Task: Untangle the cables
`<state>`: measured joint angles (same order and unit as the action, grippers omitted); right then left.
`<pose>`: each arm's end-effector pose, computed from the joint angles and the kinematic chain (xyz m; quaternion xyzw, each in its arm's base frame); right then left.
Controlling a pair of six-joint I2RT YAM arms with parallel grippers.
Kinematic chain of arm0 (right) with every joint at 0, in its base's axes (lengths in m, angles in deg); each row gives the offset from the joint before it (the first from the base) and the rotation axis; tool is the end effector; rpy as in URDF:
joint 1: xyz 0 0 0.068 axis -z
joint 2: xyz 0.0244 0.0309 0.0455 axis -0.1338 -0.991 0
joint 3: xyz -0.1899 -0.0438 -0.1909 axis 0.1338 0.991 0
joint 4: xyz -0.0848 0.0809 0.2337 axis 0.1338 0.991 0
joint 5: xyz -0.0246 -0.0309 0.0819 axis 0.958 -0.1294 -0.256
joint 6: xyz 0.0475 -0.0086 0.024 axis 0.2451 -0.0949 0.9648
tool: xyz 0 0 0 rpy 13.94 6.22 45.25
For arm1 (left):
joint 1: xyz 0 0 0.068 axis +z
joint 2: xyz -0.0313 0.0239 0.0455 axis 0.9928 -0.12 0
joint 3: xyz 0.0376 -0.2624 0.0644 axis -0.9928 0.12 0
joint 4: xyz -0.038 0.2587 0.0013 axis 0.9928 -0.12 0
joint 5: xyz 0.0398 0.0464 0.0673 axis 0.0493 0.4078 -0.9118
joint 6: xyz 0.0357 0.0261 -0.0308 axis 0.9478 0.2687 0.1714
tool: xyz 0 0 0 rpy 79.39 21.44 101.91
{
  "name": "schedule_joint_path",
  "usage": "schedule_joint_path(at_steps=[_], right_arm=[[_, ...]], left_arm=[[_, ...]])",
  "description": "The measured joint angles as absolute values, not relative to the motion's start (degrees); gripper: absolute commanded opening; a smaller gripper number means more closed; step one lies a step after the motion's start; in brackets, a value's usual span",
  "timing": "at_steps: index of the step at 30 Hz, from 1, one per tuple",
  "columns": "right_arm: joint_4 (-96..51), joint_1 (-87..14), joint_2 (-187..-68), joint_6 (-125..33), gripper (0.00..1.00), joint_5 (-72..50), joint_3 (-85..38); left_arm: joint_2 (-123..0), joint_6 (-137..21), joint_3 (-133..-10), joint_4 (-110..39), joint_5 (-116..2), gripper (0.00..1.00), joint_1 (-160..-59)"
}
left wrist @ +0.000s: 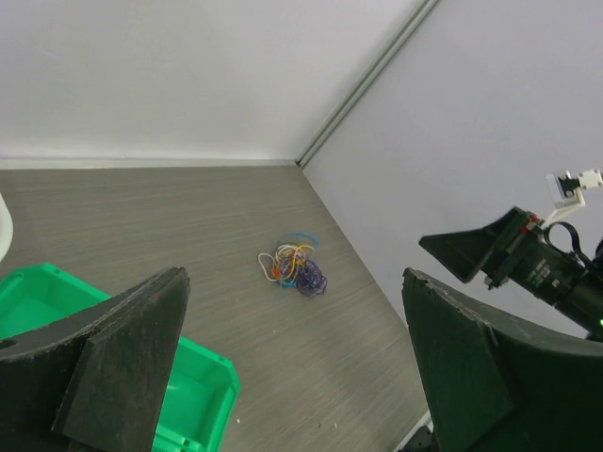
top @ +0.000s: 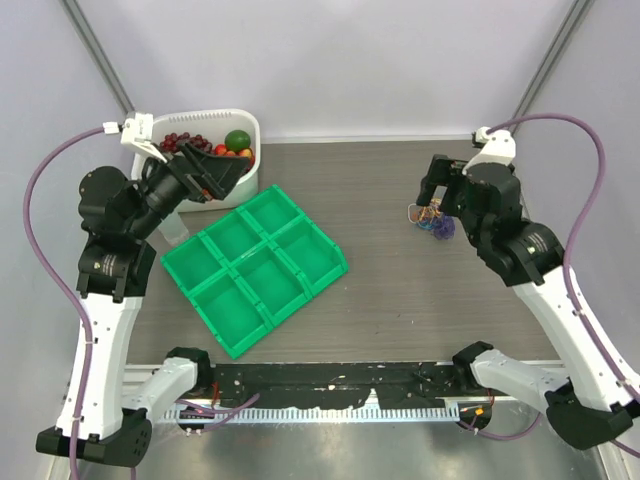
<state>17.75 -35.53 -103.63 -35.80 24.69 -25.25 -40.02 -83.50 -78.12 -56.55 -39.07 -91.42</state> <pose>0.1721 0.0719 0.4380 0.0608 0.8087 0.0232 0.5846 0.1644 -0.0399 0.4948 -0.0016 0.6743 -0.4218 0.6062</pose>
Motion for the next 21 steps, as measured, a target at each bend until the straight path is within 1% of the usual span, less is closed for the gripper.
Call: schedule_joint_path(at_steps=[3, 5, 7, 9, 10, 12, 14, 17, 21], right_arm=[[14.0, -34.5, -106.6, -34.8, 0.99, 22.1, -24.4], [10.9, -31.4, -109.8, -33.7, 0.99, 18.8, -22.8], [7.2, -24.9, -114.1, -31.2, 0.99, 13.2, -20.4], [3.2, -15.8, -118.7, -27.9, 0.99, 6.9, -16.9], [1.6, -11.2, -120.9, -26.3, 0.99, 5.1, -14.9], [-0.6, -4.5, -124.7, -23.9, 0.95, 3.5, -11.9], [-2.5, 0.3, -128.2, -22.2, 0.95, 2.5, -10.1], [-6.8, 3.9, -134.0, -20.9, 0.94, -0.7, -9.5], [-10.2, 5.1, -143.5, -21.2, 0.93, -6.5, -12.2]], left_arm=[[-38.3, -84.5, -75.1, -56.3, -38.6, 1.0, -91.3], [-37.4, -84.8, -73.2, -56.5, -38.5, 1.0, -91.3], [-37.4, -84.5, -73.0, -58.0, -38.2, 1.0, -91.3], [-38.2, -83.9, -74.0, -60.4, -37.4, 1.0, -91.3], [-39.1, -83.4, -74.8, -61.9, -36.7, 1.0, -91.2], [-40.5, -83.0, -75.4, -63.7, -35.4, 1.0, -91.2], [-41.7, -83.0, -75.1, -65.2, -33.9, 0.99, -91.2], [-42.1, -84.1, -71.3, -64.8, -30.0, 0.97, -91.3], [-41.9, -86.3, -64.7, -63.1, -25.6, 0.97, -93.7]])
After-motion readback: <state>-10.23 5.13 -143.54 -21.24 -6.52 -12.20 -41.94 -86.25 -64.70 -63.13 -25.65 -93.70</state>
